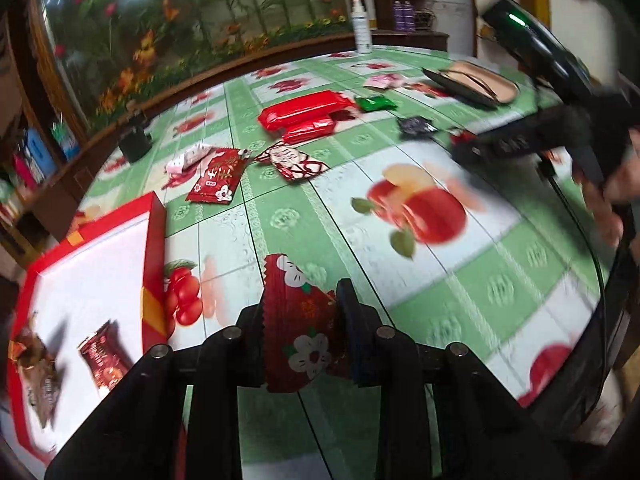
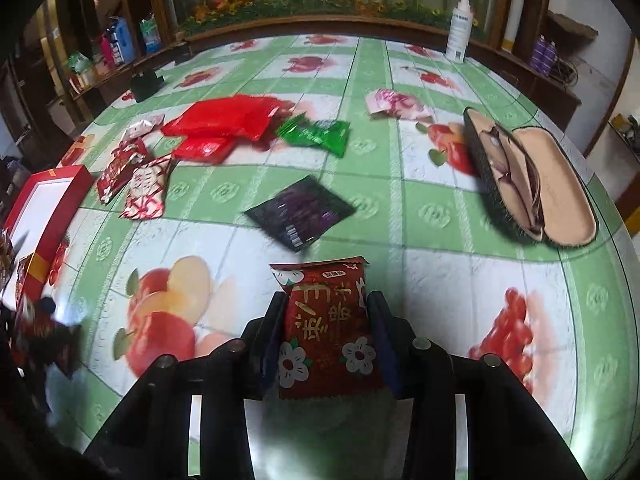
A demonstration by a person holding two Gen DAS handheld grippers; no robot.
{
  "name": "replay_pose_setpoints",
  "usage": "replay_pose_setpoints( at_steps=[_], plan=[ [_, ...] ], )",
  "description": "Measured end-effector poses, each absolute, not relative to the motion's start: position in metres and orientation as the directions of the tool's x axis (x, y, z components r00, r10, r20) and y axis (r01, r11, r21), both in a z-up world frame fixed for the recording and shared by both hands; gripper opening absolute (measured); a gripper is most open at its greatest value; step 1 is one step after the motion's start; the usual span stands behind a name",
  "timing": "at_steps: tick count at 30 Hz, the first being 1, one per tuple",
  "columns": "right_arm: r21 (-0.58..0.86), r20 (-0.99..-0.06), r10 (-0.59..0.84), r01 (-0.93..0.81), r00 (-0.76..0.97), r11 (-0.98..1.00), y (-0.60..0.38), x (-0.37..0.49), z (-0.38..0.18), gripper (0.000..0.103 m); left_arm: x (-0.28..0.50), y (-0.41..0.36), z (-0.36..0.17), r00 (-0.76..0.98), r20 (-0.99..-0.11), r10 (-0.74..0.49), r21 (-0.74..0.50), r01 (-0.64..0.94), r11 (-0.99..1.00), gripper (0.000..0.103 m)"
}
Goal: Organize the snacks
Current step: 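Carry the red flower packet to the tray and release it with the left gripper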
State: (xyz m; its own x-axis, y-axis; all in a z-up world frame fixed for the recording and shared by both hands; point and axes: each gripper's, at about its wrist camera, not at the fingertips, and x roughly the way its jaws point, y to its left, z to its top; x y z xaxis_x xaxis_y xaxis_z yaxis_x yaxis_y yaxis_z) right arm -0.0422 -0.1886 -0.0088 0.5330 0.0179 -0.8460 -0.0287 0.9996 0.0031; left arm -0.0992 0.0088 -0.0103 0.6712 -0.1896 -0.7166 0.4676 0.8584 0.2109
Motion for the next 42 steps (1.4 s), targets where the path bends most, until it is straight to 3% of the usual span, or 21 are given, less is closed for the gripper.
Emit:
replay_pose_setpoints(
  at_steps=[12,21,30,42],
  plan=[
    [0.061,-0.845,0.059,-0.014,0.532,0.998,-0.135,-0.036,0.02,0.035,-0.115,0.061,0.019,0.689,-0.689,-0.224,0.096,0.394,0.914,0.02],
    [0.165,-0.785,0.171,-0.065,0.596,0.984,-0.101,-0.026,0.06,0.035,-0.144,0.11,0.076,0.793,-0.589,-0.157,0.114,0.274,0.955,0.02],
    [0.234,-0.721,0.281,-0.158,0.633,0.959,-0.064,-0.045,0.087,0.035,-0.176,0.129,0.097,0.827,-0.554,-0.099,0.124,0.2,0.972,0.02],
    [0.277,-0.629,0.323,-0.184,0.707,0.943,-0.069,-0.101,0.135,0.035,-0.225,0.135,0.116,0.864,-0.492,-0.107,0.106,0.181,0.978,0.02]
  ],
)
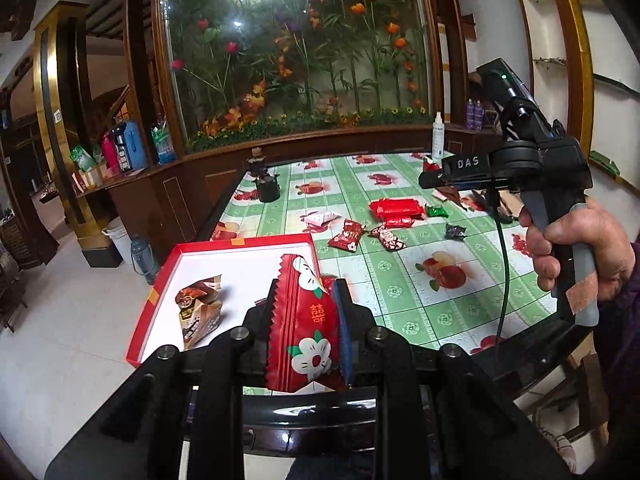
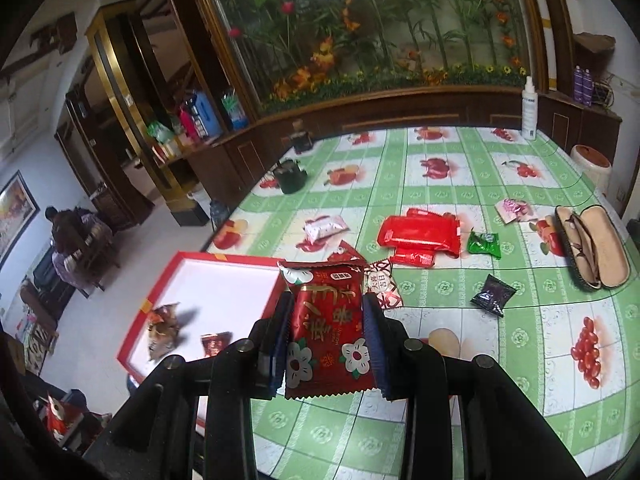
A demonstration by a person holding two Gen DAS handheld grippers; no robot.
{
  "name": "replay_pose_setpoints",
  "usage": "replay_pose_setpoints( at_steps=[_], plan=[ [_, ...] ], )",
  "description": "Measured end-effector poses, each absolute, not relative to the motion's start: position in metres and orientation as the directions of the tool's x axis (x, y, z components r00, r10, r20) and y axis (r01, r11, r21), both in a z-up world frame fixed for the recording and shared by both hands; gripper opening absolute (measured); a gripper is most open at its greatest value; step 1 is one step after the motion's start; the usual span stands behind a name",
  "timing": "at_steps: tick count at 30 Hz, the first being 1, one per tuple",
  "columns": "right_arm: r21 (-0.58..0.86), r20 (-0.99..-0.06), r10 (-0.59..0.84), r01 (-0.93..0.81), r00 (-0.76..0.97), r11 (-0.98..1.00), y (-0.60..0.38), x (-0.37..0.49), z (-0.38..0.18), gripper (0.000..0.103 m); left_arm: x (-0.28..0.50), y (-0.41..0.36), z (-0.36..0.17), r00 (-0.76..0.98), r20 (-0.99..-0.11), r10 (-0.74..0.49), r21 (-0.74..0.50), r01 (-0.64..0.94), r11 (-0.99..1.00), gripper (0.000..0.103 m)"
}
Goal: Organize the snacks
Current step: 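Carry the red flower packet to the tray and release it with the left gripper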
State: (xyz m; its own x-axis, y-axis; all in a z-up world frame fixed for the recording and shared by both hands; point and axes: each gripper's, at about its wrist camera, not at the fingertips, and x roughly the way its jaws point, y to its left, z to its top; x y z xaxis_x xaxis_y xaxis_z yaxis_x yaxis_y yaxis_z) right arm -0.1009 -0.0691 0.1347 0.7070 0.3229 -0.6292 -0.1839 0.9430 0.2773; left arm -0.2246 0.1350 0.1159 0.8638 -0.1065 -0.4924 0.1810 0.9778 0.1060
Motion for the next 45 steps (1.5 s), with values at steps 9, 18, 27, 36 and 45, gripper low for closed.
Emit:
replay_pose_setpoints(
  at_steps=[9,18,27,36,45],
  plan=[
    [0.287,-0.571,0.339,-0.205,0.748,0.936,-0.081,-0.124,0.158,0.035,-0.228,0.131,0.119,0.866,-0.486,-0.116,0.113,0.194,0.974,0.02],
    [0.311,-0.586,0.352,-0.199,0.73,0.929,-0.076,-0.112,0.151,0.035,-0.223,0.145,0.117,0.862,-0.496,-0.108,0.088,0.174,0.981,0.02],
    [0.296,-0.605,0.384,-0.251,0.697,0.922,-0.042,-0.105,0.14,0.035,-0.21,0.167,0.104,0.848,-0.518,-0.114,0.028,0.15,0.988,0.02],
    [0.313,-0.616,0.387,-0.238,0.687,0.92,-0.06,-0.105,0.114,0.035,-0.18,0.19,0.088,0.836,-0.537,-0.116,-0.038,0.114,0.993,0.02],
    [0.388,-0.64,0.405,-0.18,0.653,0.904,-0.098,-0.088,0.068,0.035,-0.133,0.212,0.059,0.795,-0.591,-0.138,-0.105,0.094,0.99,0.02]
  ],
)
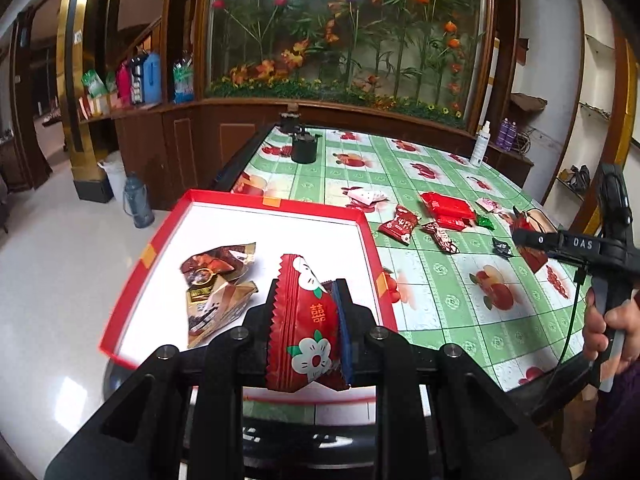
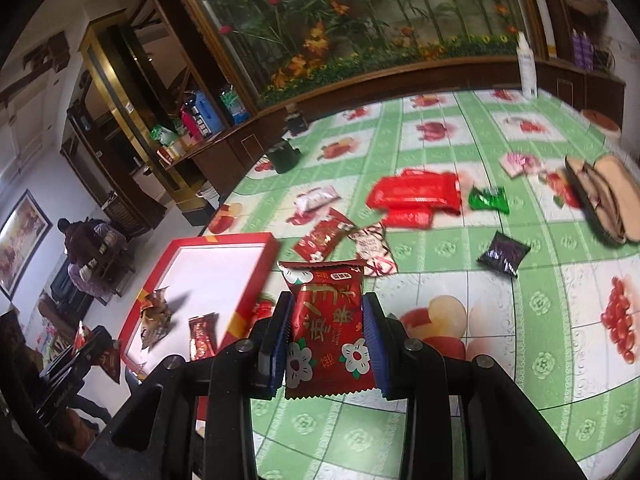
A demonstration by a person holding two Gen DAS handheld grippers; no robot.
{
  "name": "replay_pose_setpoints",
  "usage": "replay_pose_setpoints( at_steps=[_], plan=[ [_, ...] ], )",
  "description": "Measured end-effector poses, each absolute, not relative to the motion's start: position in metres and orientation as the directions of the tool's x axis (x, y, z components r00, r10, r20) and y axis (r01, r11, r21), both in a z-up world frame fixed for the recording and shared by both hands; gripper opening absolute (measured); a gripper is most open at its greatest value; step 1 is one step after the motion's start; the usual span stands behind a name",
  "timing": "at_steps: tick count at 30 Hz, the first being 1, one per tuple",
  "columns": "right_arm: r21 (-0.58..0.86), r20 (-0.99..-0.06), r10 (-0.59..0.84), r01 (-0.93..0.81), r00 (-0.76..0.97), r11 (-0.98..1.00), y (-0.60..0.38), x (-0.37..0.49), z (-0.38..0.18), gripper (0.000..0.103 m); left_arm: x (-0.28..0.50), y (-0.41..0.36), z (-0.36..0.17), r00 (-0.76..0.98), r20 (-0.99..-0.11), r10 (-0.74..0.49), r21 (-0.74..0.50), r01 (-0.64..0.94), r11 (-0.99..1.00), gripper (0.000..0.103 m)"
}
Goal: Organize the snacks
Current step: 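Carry the red flower packet to the tray and release it with the left gripper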
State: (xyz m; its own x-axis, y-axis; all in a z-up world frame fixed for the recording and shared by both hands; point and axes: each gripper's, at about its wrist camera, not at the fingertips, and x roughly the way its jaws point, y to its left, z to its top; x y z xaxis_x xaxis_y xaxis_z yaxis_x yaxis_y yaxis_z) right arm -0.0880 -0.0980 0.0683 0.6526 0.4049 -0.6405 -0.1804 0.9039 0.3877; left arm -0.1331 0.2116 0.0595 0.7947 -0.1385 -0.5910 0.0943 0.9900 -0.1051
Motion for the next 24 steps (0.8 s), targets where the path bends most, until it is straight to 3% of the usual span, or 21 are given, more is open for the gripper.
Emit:
replay_pose_setpoints(
  at_steps=[6,15,19,24],
  plan=[
    [0.439,-0.631,0.481,-0.231,0.609,0.868,-0.093,-0.068,0.047,0.035,-0.107,0.21,0.039,0.748,-0.645,-0.157,-0.13,0.095,0.987,0.02],
    [0.473,-0.565,0.585,-0.352,0.582,0.807,-0.079,-0.071,0.037,0.035,-0.106,0.202,0.032,0.74,-0.624,-0.251,-0.151,0.201,0.968,0.02],
    [0.483,-0.507,0.678,-0.475,0.533,0.735,-0.046,-0.075,0.039,0.034,-0.103,0.204,0.034,0.74,-0.632,-0.228,-0.133,0.186,0.974,0.02],
    [0.463,-0.505,0.725,-0.562,0.468,0.686,0.003,-0.069,0.043,0.035,-0.096,0.212,0.035,0.755,-0.637,-0.156,-0.088,0.13,0.988,0.021]
  ],
)
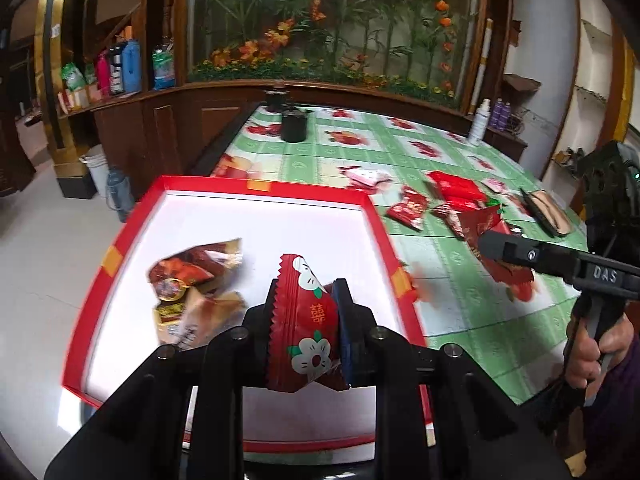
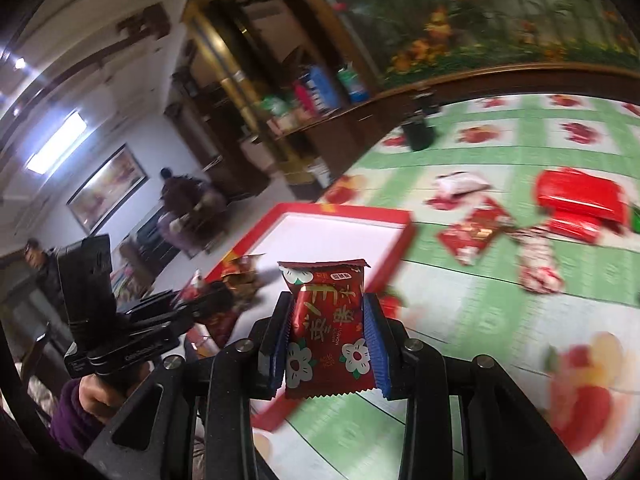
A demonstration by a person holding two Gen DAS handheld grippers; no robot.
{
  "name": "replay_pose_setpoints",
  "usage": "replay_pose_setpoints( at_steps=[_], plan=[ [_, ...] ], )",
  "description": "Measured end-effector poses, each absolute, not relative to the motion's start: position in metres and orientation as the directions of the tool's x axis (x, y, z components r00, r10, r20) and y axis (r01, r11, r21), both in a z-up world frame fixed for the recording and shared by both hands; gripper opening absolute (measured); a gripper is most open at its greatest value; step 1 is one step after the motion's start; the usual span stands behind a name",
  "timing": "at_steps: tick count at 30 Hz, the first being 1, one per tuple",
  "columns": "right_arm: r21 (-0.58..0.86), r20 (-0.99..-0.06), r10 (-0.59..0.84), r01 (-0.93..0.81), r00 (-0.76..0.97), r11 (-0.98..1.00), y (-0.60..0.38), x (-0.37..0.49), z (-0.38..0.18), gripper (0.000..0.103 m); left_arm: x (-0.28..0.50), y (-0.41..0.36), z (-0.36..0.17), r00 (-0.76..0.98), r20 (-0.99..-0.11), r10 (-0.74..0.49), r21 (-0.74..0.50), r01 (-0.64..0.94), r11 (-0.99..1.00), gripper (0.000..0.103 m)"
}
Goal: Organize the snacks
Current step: 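Carry the red flower packet to the tray and release it with the left gripper, then grasp another red flower packet with the left gripper while the right grasps the dark purple packet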
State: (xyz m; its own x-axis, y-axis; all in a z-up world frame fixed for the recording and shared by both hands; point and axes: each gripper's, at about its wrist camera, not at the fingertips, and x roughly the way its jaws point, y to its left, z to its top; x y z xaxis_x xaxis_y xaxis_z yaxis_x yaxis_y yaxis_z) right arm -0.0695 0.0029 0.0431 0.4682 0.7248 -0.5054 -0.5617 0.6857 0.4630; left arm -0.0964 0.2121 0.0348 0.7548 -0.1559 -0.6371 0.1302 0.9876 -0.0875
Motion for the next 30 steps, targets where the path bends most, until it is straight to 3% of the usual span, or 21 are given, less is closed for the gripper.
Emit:
replay_pose_setpoints(
  at_steps=[8,10,12,14,21,30],
  plan=[
    [0.412,-0.573,0.714,-0.612,0.402,0.675,0.094,-0.057,0.033,0.037,-0.091,0.236,0.028,0.753,-0.656,-0.051,-0.054,0.02,0.998,0.024],
    [0.411,-0.588,0.705,-0.605,0.396,0.682,0.106,-0.054,0.032,0.038,-0.091,0.239,0.03,0.754,-0.656,-0.037,-0.05,0.006,0.999,0.032],
    [0.429,-0.58,0.717,-0.603,0.386,0.672,0.109,-0.053,0.033,0.042,-0.093,0.241,0.034,0.763,-0.646,-0.027,-0.045,-0.003,0.999,0.058],
    [0.442,-0.567,0.724,-0.596,0.393,0.67,0.102,-0.054,0.037,0.056,-0.095,0.242,0.038,0.777,-0.629,-0.019,-0.046,-0.013,0.999,0.071],
    [0.442,-0.501,0.669,-0.503,0.549,0.743,0.015,-0.042,0.049,0.059,-0.091,0.225,0.045,0.775,-0.625,-0.09,-0.104,0.032,0.994,0.071],
    [0.432,-0.555,0.407,-0.167,0.725,0.886,-0.162,-0.056,0.032,0.064,-0.069,0.152,0.047,0.746,-0.639,-0.186,-0.072,0.183,0.981,0.071]
  ],
)
